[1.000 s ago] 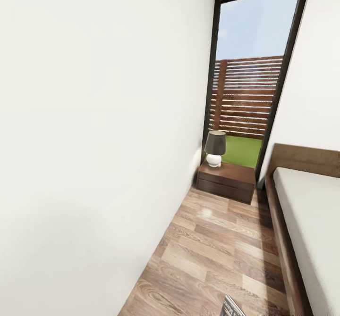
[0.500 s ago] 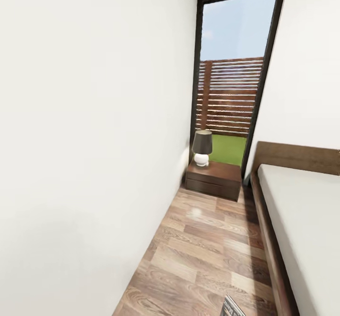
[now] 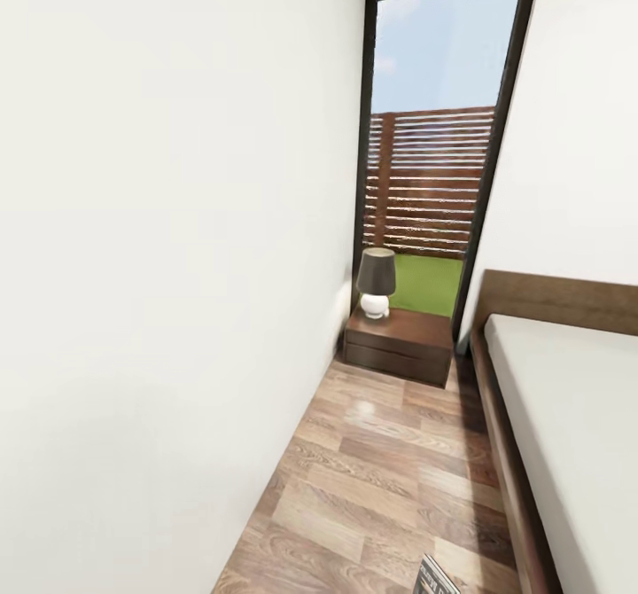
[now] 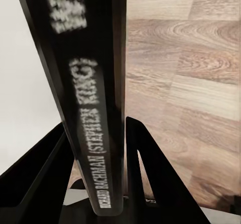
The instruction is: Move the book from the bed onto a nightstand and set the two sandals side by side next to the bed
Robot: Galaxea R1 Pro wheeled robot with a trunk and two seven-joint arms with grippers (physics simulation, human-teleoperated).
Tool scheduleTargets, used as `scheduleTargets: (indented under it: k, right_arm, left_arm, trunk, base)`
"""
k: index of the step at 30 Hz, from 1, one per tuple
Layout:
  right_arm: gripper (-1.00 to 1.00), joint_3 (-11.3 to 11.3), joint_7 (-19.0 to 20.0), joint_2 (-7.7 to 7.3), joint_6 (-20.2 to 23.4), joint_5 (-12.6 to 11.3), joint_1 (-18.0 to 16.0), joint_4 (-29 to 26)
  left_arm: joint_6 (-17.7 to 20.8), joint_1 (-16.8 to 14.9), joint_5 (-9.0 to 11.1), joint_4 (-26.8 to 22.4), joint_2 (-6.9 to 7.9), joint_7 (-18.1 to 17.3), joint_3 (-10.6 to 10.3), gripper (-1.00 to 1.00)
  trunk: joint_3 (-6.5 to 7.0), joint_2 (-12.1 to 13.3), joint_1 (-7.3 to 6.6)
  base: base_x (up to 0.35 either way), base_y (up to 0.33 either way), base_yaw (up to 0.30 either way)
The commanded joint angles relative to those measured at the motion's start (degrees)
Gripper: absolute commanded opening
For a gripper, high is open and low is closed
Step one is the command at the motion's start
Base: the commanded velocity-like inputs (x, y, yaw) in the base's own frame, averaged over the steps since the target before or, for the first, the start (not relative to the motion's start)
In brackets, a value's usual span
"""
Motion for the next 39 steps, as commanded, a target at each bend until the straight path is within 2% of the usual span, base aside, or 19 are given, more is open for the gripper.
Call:
scheduleTargets:
  k: [1,17,28,39]
  right_arm:
    - [-1.00,-0.5,0.0,-0.06,-0.4,0.5,-0.1,0.2]
    - [-1.00,-0.5,0.0,0.10,-0.4,0.5,-0.1,0.2]
    - [-1.00,-0.5,0.0,0.19,-0.4,0.5,-0.1,0.2]
    - [-1.00,-0.5,0.0,0.20,-0.4,0.5,-0.1,0.2]
  left_arm:
    - [0.1,0.0,-0.6,-0.1,0.01,-0.2,0.5,1.00]
    - [0.1,0.0,-0.6,-0.1,0.03,-0.2,0.5,1.00]
    - [0.1,0.0,-0.6,-0.1,0.02,-0.2,0.5,1.00]
    - [0.1,0.0,-0.6,-0.1,0.00,-0.2,0.5,1.00]
  trunk:
    - [-0.08,-0.1,0.02]
    - [-0.08,-0.1,0.02]
    - [-0.08,-0.1,0.02]
    - [-0.08,-0.1,0.02]
  base:
    - [0.130,-0.045,0.000]
    - [0.020,-0.005,-0.071]
    - [0.265,0.000,-0.002]
    - [0.026,0.000,-0.058]
